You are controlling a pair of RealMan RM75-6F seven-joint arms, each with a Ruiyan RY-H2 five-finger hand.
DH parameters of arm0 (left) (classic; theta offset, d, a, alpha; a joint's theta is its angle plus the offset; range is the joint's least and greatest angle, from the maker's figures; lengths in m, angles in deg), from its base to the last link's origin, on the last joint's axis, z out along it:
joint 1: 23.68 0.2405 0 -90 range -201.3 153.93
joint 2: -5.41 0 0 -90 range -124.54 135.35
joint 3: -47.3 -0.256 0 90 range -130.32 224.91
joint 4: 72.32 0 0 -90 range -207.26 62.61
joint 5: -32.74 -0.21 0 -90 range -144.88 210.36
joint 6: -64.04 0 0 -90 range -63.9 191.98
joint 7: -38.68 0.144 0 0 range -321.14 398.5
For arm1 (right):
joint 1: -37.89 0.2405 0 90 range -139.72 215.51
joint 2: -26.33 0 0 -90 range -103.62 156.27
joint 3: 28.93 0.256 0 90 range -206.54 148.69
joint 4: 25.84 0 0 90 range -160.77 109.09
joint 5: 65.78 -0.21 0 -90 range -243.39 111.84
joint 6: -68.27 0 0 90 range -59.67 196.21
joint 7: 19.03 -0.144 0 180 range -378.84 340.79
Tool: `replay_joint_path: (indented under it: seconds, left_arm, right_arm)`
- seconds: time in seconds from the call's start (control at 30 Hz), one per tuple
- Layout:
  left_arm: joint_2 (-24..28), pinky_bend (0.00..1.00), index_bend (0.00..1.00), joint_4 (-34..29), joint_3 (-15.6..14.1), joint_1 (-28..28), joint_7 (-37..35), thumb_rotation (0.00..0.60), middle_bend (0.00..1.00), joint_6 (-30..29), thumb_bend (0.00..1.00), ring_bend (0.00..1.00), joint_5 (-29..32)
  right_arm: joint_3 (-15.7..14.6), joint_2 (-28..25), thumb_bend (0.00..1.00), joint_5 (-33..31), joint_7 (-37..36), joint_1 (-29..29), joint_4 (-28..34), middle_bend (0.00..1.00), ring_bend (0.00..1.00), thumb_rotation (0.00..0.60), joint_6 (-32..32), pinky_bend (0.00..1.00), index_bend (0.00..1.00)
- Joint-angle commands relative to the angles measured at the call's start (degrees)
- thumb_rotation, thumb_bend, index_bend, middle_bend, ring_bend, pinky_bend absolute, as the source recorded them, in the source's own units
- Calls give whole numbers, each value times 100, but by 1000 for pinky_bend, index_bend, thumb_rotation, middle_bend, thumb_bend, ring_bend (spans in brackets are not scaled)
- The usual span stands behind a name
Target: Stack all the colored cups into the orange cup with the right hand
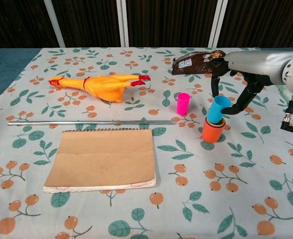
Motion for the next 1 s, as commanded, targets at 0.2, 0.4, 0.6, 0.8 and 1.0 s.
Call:
replay_joint_path:
  seconds: [0.2, 0.4, 0.6, 0.8, 1.0]
  left_arm:
    - [-1, 0, 169, 5, 3, -5, 9, 600, 23, 4, 272, 0, 5]
    - [0, 0, 168, 0, 4, 0, 7, 600, 23, -3, 272, 0, 7]
    - [4, 0, 168, -5, -3, -5, 18, 600, 23, 10, 271, 0, 2]
    - [0, 0, 168, 4, 3, -9, 14, 600, 23, 17, 271, 0, 13]
    - [1, 0, 168, 6, 7, -12, 1, 600, 23, 12, 272, 0, 3]
  right_arm:
    - [-58, 66, 365, -50, -46, -7, -142, 0, 38, 600, 43, 162, 522]
    - [-146, 36, 364, -163, -33, 20, -186, 0, 13, 600, 212, 153, 137]
    - [-51, -8, 365, -292, -90, 96, -187, 0, 7, 600, 300, 144, 52]
    - [214, 85, 365, -288, -230, 225, -321, 0, 7, 600, 279, 143, 159]
    - [452, 414, 364, -662, -102, 572, -730, 0, 7, 600, 437, 143, 207]
